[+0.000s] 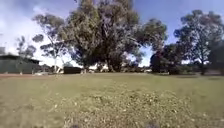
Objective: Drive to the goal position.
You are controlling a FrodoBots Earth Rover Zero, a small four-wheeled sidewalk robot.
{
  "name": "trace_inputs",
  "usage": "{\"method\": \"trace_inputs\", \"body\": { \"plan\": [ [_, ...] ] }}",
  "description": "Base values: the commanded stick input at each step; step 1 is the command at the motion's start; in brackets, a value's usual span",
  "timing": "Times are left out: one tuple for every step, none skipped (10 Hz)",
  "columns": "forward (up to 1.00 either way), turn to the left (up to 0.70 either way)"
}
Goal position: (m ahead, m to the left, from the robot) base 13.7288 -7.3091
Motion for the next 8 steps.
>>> {"method": "trace_inputs", "body": {
  "plan": [
    [0.70, 0.00],
    [0.70, 0.00],
    [0.70, 0.00],
    [0.70, 0.00],
    [0.70, 0.00],
    [0.70, 0.00],
    [0.70, 0.00],
    [0.70, 0.00]
  ]
}}
